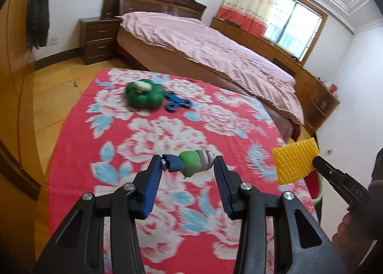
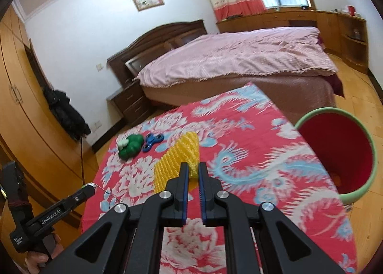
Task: Collect trash
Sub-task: 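Carry the green toy and yellow foam net over the red bin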
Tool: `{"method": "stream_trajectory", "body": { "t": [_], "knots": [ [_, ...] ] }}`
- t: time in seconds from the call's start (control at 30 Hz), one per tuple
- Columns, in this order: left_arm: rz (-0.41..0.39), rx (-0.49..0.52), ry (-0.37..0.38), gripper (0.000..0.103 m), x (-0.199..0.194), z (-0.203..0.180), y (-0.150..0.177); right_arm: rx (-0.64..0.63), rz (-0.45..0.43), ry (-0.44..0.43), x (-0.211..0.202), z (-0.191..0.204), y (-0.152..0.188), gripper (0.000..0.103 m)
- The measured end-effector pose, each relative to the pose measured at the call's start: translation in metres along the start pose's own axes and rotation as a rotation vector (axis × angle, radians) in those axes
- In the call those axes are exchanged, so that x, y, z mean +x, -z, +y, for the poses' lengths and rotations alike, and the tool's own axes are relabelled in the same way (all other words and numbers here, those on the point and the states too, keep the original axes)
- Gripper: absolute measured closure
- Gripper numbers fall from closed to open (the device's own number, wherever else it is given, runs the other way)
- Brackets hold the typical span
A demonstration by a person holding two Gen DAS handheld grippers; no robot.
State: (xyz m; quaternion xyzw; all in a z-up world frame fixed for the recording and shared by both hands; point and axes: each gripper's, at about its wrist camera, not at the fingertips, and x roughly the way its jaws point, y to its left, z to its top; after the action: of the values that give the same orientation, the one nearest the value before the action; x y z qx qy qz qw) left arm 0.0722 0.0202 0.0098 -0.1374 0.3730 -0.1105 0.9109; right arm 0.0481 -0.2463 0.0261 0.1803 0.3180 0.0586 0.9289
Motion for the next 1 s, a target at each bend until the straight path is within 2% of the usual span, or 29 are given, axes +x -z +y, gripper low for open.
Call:
{"method": "stream_trajectory", "body": {
  "t": [0.23, 0.53, 1.0],
  "knots": [
    [0.020, 0.068, 0.062, 0.058, 0.001, -0.045, 0.002, 0.071, -0.059, 0.038, -0.029, -0.037, -0.005, 0.094],
    [0.067, 0.173, 0.149, 0.058, 0.018, -0.110, 0.004, 0.165, -0.129, 0.133, -0.060, -0.095, -0.013, 0.094],
    [0.148, 0.300, 0.263, 0.058, 0.074, -0.208, 0.008, 0.268, -0.176, 0.308, -0.068, -0.181, -0.014, 0.093]
  ]
}}
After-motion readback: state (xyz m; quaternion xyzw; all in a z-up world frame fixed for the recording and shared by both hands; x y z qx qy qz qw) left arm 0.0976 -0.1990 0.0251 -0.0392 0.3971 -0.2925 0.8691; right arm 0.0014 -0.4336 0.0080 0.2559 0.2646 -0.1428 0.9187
